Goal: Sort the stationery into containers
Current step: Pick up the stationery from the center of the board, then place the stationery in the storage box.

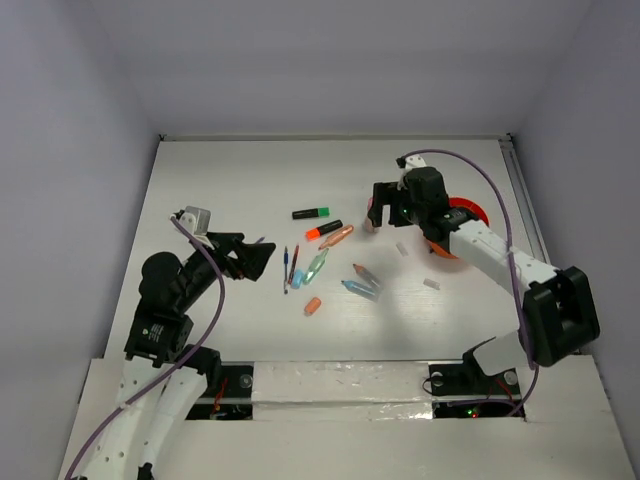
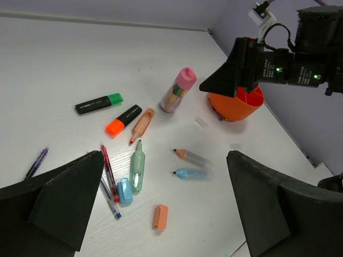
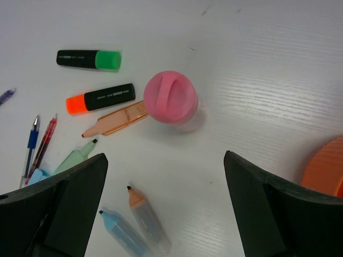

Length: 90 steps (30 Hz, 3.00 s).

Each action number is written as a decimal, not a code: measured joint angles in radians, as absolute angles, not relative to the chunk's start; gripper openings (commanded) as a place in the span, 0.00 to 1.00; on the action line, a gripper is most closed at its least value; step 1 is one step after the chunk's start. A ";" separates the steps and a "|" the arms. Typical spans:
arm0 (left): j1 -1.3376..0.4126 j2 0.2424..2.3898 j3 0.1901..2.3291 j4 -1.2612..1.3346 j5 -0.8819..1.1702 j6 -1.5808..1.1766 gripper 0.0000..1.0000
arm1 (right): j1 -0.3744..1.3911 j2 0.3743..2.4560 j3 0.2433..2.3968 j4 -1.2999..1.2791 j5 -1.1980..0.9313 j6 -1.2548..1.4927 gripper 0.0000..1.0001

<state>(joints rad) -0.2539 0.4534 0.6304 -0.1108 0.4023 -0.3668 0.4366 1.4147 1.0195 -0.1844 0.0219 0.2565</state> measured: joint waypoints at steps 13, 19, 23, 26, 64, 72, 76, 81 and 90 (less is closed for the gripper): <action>-0.269 0.456 0.630 -0.109 0.411 -0.368 0.99 | 0.480 1.683 1.211 -0.182 0.148 0.209 0.88; -0.276 0.456 0.628 -0.103 0.422 -0.368 0.99 | 0.492 1.761 1.270 -0.189 0.182 0.201 0.74; -0.280 0.456 0.628 -0.102 0.422 -0.368 0.99 | 0.504 1.798 1.303 -0.195 0.200 0.197 0.44; -0.280 0.455 0.628 -0.102 0.422 -0.368 0.99 | 0.506 1.810 1.318 -0.198 0.212 0.195 0.17; -0.315 0.458 0.619 -0.098 0.422 -0.368 0.99 | 0.235 1.222 1.048 -0.216 0.612 0.215 0.07; -0.315 0.469 0.616 -0.097 0.422 -0.368 0.99 | 0.220 1.202 0.979 -0.224 0.611 0.252 0.08; -0.315 0.469 0.616 -0.096 0.422 -0.368 0.99 | 0.217 1.202 0.957 -0.230 0.603 0.267 0.10; -0.315 0.469 0.616 -0.096 0.422 -0.368 0.99 | 0.217 1.203 0.957 -0.229 0.599 0.278 0.30; -0.315 0.469 0.616 -0.096 0.422 -0.368 0.99 | 0.210 1.220 0.957 -0.228 0.588 0.288 0.77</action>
<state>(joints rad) -0.3145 0.4694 0.6155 -0.0963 0.4221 -0.3683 0.2096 1.2201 0.9569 -0.2283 0.5880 0.2878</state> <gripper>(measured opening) 0.990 0.761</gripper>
